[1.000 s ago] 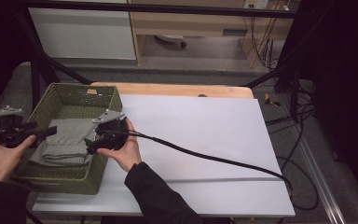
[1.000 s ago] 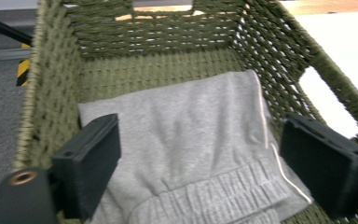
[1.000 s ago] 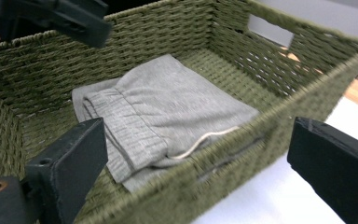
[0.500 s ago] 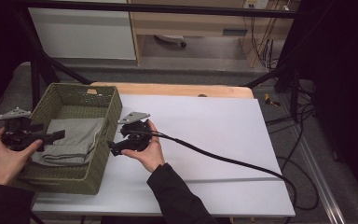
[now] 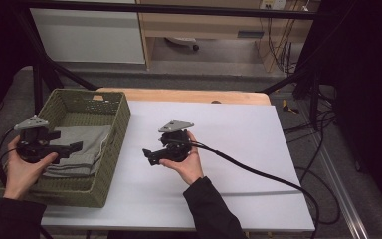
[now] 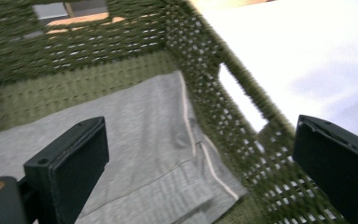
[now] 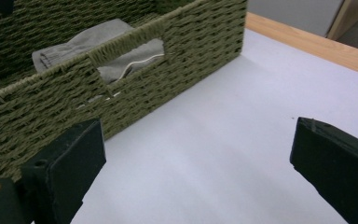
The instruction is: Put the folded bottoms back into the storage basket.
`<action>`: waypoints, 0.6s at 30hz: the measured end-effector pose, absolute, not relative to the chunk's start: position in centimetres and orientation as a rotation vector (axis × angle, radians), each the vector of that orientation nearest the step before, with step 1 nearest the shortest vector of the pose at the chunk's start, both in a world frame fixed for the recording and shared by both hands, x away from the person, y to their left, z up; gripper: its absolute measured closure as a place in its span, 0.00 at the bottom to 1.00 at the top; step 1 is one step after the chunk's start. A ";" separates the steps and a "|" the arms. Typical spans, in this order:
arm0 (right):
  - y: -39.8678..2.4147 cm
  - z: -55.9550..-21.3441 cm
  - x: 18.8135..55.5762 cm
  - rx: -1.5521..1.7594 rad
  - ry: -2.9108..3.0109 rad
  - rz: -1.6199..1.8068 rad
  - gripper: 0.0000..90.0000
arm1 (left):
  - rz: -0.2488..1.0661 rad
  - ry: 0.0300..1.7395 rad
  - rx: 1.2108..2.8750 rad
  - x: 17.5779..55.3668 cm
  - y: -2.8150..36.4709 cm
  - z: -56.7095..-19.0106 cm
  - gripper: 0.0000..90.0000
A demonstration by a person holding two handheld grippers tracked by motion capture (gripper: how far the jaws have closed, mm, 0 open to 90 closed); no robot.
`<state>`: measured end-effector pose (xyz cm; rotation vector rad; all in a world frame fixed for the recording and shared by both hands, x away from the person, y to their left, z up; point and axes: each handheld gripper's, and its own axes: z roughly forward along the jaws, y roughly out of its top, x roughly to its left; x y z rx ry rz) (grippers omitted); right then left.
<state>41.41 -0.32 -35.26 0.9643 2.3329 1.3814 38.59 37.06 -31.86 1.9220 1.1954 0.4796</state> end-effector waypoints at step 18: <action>-8.1 -35.5 41.2 1.067 2.284 1.357 0.02 | 0.440 1.083 1.947 38.7 32.4 -31.8 0.04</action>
